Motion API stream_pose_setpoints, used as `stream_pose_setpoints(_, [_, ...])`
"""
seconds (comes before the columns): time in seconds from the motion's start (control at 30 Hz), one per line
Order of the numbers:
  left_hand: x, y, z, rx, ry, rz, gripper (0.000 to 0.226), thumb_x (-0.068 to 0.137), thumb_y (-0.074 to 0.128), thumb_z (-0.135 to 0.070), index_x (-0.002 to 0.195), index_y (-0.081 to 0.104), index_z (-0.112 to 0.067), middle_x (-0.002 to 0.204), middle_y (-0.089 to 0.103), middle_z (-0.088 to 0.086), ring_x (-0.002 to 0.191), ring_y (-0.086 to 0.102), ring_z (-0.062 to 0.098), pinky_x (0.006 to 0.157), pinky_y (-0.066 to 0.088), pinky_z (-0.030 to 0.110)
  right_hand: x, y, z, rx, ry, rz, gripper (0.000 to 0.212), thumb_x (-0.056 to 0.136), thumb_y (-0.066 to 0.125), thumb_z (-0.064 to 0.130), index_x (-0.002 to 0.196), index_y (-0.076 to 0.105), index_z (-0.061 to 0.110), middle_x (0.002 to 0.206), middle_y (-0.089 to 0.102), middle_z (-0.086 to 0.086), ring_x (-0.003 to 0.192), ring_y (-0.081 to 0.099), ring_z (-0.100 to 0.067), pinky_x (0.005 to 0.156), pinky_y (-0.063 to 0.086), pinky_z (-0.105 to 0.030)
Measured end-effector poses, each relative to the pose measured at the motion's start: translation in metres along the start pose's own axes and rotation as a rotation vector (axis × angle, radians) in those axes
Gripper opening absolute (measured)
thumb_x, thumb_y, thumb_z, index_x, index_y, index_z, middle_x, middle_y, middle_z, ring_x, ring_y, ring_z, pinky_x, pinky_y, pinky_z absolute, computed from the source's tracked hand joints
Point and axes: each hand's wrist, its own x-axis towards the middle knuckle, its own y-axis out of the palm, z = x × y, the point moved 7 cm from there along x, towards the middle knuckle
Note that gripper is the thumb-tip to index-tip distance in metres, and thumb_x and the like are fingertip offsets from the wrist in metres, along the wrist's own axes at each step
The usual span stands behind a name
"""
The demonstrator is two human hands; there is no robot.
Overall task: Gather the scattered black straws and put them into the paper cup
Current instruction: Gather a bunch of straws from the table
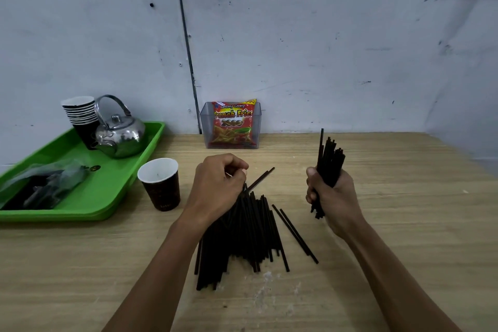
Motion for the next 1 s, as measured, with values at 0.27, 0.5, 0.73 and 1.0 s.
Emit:
stream_pose_setpoints(0.27, [-0.001,0.019,-0.014,-0.026,0.026,0.016,0.016,0.089,0.061,-0.009,0.088,0.073,-0.02,0.075,0.071,-0.003,0.071,0.069,0.015,0.072,0.059,0.035,0.004,0.001,-0.014,-0.054,-0.094,-0.096,0.042,0.087,0.072,0.019,0.066,0.045,-0.005,0.06,0.047,-0.016,0.053,0.044,-0.023,0.048,0.043,-0.021])
stream_pose_setpoints(0.5, [-0.003,0.064,-0.048,-0.081,0.137,0.131,0.022,0.094,0.06,-0.018,0.114,0.067,-0.021,0.094,0.068,-0.009,0.077,0.066,0.004,0.064,0.049,0.013,0.008,0.001,-0.033,-0.063,-0.078,-0.06,0.049,0.086,0.072,0.023,0.067,0.04,-0.009,0.058,0.044,-0.013,0.052,0.04,-0.021,0.051,0.037,-0.029])
stream_pose_setpoints(0.73, [-0.013,0.126,-0.077,0.387,0.464,0.463,0.084,0.086,0.04,-0.002,0.156,-0.001,-0.024,0.165,0.001,-0.007,0.151,0.006,0.013,0.122,0.015,0.036,0.017,-0.001,-0.054,-0.18,-0.116,-0.04,0.014,0.084,0.064,0.006,0.075,0.06,-0.004,0.067,0.065,-0.018,0.062,0.062,-0.039,0.05,0.049,-0.046])
stream_pose_setpoints(1.0, [-0.004,0.127,-0.069,0.386,0.398,0.482,0.087,0.078,0.036,0.006,0.156,0.012,-0.024,0.164,0.005,-0.01,0.151,0.006,0.006,0.123,0.015,0.038,0.018,0.001,-0.049,-0.14,-0.079,-0.022,0.048,0.075,0.065,0.04,0.082,0.057,-0.007,0.075,0.063,-0.028,0.069,0.06,-0.046,0.055,0.049,-0.051])
